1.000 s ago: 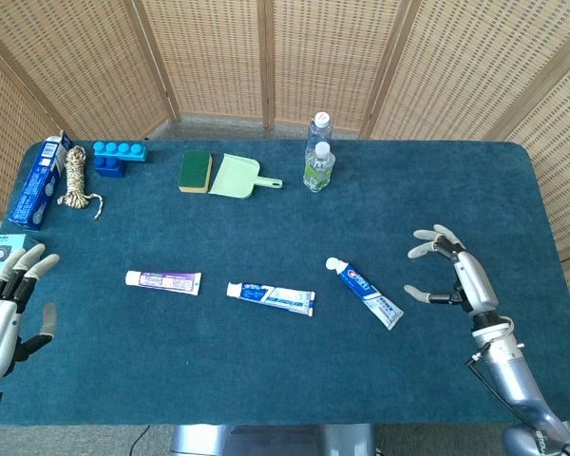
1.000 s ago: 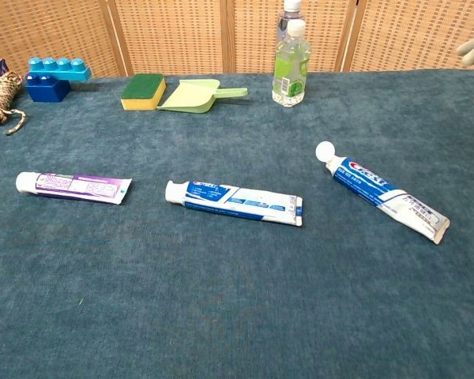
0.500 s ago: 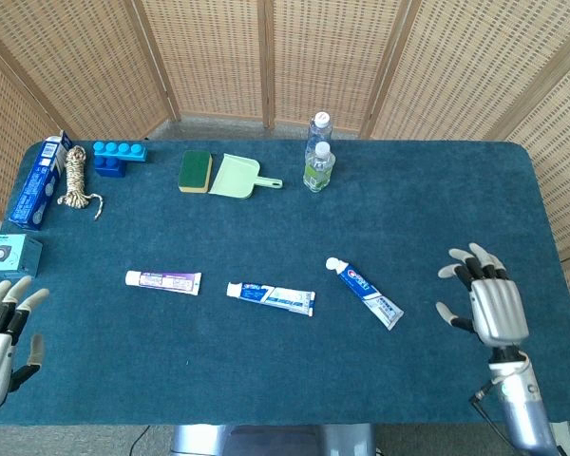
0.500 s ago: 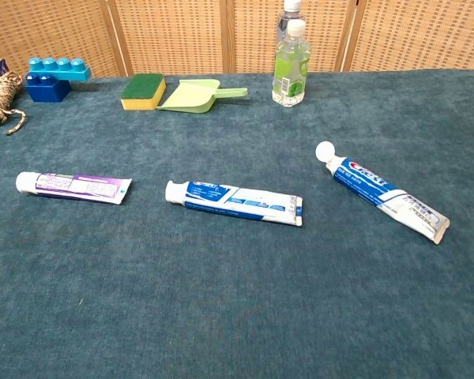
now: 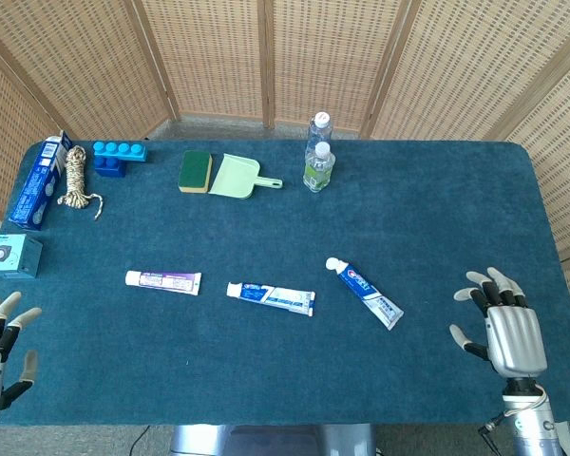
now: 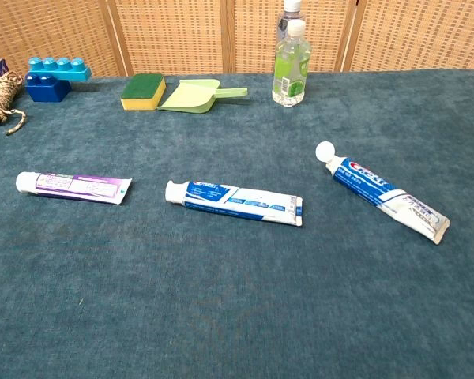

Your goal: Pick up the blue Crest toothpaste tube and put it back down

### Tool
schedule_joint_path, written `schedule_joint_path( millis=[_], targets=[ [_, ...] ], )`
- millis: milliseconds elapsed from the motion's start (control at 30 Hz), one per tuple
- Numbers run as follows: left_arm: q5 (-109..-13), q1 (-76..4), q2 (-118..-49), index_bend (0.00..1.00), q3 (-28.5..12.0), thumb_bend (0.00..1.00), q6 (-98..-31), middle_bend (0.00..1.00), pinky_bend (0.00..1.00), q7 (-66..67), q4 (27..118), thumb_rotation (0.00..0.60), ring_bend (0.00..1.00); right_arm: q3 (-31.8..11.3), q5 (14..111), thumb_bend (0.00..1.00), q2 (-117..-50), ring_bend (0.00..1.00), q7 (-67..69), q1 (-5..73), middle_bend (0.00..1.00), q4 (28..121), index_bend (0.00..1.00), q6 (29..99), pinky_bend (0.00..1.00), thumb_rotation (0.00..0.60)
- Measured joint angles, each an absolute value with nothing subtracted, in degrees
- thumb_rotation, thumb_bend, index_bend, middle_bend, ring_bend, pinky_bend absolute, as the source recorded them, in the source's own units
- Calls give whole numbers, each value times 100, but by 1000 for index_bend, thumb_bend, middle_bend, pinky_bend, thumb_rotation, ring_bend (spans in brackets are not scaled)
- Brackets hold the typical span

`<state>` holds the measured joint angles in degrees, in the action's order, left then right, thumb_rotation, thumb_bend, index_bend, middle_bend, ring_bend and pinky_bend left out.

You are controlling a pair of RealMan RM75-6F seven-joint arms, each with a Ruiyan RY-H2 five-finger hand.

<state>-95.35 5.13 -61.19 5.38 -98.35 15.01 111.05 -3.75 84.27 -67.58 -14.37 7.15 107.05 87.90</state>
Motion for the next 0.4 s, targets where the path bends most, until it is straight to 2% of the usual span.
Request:
schedule_joint_path(
  millis=[400],
  targets=[
    [-9724,623,-6062,229,500,480,-9856,112,38,1676,11360,600,0,-309,8450,233,-6767,116,-1138,617,260,10609,396,8679,172,600]
  ],
)
